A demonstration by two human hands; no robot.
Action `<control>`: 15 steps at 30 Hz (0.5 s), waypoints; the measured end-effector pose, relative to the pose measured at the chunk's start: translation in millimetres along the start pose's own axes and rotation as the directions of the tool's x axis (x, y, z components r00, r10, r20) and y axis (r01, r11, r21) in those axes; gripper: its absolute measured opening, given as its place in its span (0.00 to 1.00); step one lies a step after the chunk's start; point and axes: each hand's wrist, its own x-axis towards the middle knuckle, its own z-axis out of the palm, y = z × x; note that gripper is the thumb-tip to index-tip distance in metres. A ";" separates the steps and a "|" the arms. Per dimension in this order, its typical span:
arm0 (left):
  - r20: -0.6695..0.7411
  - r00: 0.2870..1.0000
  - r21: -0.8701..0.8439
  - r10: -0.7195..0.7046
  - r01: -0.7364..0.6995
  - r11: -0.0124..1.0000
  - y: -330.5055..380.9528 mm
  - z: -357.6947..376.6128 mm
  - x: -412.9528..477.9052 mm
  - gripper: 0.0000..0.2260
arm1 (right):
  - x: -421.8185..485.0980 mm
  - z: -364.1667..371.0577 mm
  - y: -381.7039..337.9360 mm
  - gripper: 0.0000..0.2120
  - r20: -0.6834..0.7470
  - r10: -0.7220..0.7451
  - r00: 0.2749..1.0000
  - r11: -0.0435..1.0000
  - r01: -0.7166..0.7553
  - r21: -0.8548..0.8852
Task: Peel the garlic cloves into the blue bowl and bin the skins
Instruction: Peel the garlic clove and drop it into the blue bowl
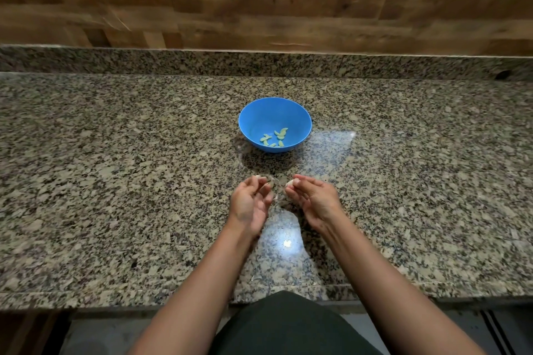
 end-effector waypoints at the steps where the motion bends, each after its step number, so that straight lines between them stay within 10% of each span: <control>1: -0.018 1.000 0.072 0.010 -0.008 0.997 2.1 -2.4 1.6 0.06 | -0.7 -1.7 -0.1 0.04 0.011 -0.001 1.000 1.000 0.001 0.001; 6: 0.071 0.982 0.768 0.176 -0.166 0.618 -4.6 -12.0 7.1 0.06 | 1.5 -7.9 2.6 0.08 0.061 -0.005 0.998 0.995 0.011 -0.096; 9: 0.189 0.956 0.868 0.225 -0.270 0.416 -4.9 -10.8 8.0 0.05 | 3.6 -12.0 4.1 0.08 0.097 -0.026 0.995 0.977 0.046 -0.208; 15: 0.188 0.972 0.825 0.143 -0.235 0.513 -5.8 -1.1 4.7 0.03 | 4.8 -18.6 5.9 0.06 0.135 -0.085 0.987 0.893 0.136 -0.430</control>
